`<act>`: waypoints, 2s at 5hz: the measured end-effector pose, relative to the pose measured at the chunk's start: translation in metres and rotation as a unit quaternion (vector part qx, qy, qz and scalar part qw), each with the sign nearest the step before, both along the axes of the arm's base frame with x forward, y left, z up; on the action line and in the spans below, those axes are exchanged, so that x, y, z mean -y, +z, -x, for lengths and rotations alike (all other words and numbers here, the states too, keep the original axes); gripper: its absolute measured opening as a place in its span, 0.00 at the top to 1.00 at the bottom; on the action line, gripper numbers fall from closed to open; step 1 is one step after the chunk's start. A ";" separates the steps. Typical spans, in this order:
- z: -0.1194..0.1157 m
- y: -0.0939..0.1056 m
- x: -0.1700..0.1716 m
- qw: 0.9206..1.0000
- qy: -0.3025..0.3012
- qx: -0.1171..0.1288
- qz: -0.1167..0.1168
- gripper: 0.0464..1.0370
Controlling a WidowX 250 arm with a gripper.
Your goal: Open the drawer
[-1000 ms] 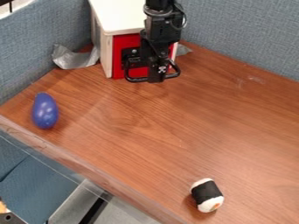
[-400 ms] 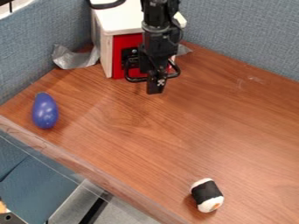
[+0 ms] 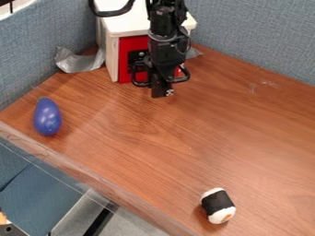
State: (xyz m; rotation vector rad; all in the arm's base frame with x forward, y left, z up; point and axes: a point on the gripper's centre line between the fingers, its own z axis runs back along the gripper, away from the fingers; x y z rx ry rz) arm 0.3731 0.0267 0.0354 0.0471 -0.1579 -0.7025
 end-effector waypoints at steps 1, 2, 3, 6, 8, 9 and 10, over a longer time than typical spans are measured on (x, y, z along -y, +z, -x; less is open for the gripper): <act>0.000 -0.002 0.001 1.000 0.003 0.000 0.004 0.88; 0.000 -0.002 0.003 1.000 0.002 0.000 0.011 0.92; 0.004 -0.005 0.010 1.000 -0.002 -0.006 0.024 0.92; 0.029 -0.003 0.044 0.998 -0.045 -0.014 0.045 0.92; 0.040 0.006 0.066 0.996 -0.058 -0.015 0.070 0.92; 0.041 0.005 0.070 0.995 -0.057 -0.016 0.080 0.92; 0.043 0.006 0.075 0.994 -0.056 -0.022 0.090 0.92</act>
